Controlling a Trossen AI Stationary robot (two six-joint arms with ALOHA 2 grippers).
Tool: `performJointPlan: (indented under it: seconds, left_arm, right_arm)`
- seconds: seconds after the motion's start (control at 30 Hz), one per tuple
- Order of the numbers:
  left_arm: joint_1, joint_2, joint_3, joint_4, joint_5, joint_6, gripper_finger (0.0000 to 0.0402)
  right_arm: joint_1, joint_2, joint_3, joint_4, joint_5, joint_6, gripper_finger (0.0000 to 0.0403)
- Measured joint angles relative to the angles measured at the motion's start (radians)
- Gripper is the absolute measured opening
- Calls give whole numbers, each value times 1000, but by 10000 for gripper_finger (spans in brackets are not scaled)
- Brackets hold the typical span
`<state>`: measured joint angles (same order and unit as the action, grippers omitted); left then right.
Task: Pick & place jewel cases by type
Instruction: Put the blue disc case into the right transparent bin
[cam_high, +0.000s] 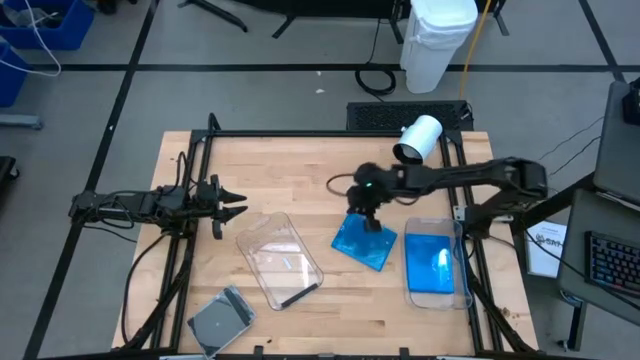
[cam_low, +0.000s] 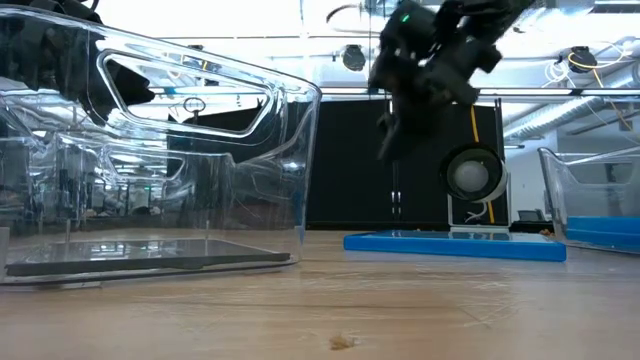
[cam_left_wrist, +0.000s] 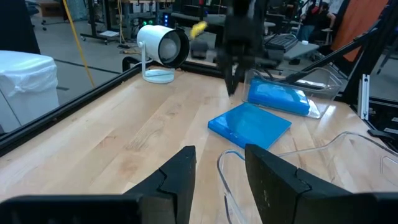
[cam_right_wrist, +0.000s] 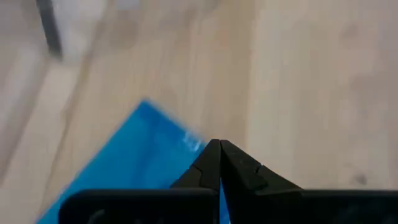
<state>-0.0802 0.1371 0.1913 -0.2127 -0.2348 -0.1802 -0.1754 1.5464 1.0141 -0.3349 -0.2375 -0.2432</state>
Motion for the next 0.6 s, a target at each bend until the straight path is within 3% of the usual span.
performJointPlan:
  seconds: [0.17,0.27,0.37,0.6]
  left_arm:
    - [0,0,0,0,0,0,145]
    - [0,0,0,0,0,0,145]
    - [0,0,0,0,0,0,145]
    - [0,0,0,0,0,0,145]
  right_arm:
    - [36,82,54,-197,-15,-12,0]
    - [56,102,56,-256,-107,0,0]
    - [87,122,47,-262,-160,34,0]
    - [110,168,40,-272,-152,52,0]
